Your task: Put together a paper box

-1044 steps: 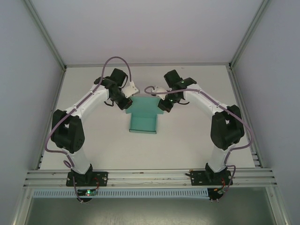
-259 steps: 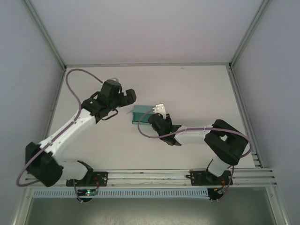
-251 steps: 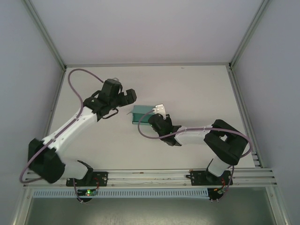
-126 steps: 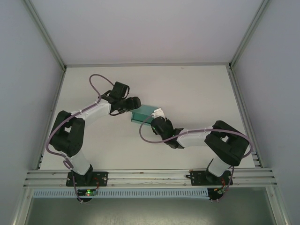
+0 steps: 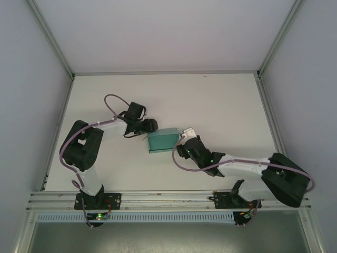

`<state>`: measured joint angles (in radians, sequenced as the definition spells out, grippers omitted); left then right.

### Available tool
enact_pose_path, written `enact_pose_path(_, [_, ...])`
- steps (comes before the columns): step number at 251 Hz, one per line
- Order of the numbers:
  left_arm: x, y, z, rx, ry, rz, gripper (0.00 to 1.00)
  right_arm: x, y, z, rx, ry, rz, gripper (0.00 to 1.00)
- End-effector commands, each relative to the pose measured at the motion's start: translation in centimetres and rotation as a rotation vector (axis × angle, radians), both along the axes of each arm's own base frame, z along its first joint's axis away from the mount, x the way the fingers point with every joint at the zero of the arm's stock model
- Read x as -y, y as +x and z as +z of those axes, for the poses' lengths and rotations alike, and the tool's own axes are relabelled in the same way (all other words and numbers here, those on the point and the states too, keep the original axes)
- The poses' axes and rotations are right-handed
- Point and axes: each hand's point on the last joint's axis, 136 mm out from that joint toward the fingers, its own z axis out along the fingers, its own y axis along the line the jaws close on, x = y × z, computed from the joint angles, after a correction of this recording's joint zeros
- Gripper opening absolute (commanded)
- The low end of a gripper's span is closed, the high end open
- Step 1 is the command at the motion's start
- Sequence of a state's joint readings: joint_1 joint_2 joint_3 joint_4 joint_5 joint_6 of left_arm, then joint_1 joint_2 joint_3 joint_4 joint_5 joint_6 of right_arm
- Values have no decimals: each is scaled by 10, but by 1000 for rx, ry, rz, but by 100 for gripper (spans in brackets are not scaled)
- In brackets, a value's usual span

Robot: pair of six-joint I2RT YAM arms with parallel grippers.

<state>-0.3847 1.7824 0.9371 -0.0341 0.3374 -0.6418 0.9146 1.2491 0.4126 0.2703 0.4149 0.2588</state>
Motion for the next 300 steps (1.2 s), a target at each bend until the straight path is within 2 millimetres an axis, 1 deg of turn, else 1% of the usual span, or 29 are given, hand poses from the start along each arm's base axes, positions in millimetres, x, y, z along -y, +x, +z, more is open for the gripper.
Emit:
enact_pose_path(1, [2, -7, 1, 27, -41, 23, 59, 2, -17, 4, -38, 60, 33, 72])
enact_pose_path(17, [1, -10, -1, 41, -20, 19, 59, 0, -23, 11, -30, 96, 68, 74])
enact_pose_path(47, [2, -10, 2, 54, 8, -3, 58, -1, -26, 21, -4, 118, 95, 77])
enact_pose_path(59, [0, -9, 3, 53, 28, -2, 58, -3, -25, 31, 15, 137, 102, 77])
enact_pose_path(80, [0, -7, 8, 69, 59, -22, 58, -8, -22, 61, 68, 195, 117, 78])
enact_pose_path(113, [-3, -6, 12, 88, 105, -40, 58, -1, -9, 118, 159, 266, 65, 80])
enact_pose_path(116, [-3, -5, 12, 89, 107, -41, 58, 2, -6, 123, 168, 273, 51, 80])
enact_pose_path(124, [-3, -5, 12, 89, 116, -44, 58, -1, -6, 137, 187, 290, 64, 81])
enact_pose_path(132, [-3, -5, 13, 91, 119, -48, 58, -1, -3, 149, 204, 309, 62, 84])
enact_pose_path(145, [-2, -5, 13, 92, 123, -58, 58, -2, 5, 164, 212, 334, 45, 85])
enact_pose_path(163, [-1, -6, 12, 91, 130, -65, 58, -6, 21, 170, 184, 326, 21, 85])
enact_pose_path(181, [-1, -5, 12, 92, 134, -69, 58, -12, 39, 164, 131, 300, -5, 84])
enact_pose_path(202, [-1, -6, 11, 91, 143, -74, 58, -21, 57, 150, 53, 266, -28, 83])
enact_pose_path(219, [-2, -5, 12, 93, 152, -74, 58, -29, 66, 133, -4, 247, -36, 83])
enact_pose_path(237, [-2, -5, 12, 95, 163, -77, 58, -35, 71, 112, -66, 232, -33, 81])
enact_pose_path(261, [-3, -3, 16, 101, 170, -76, 58, -35, 67, 78, -155, 189, -40, 80])
enact_pose_path(283, [-3, -2, 20, 108, 173, -78, 59, -31, 54, 43, -245, 151, -33, 77])
enact_pose_path(300, [-3, -1, 26, 117, 174, -75, 59, -22, 41, 17, -312, 124, -52, 76])
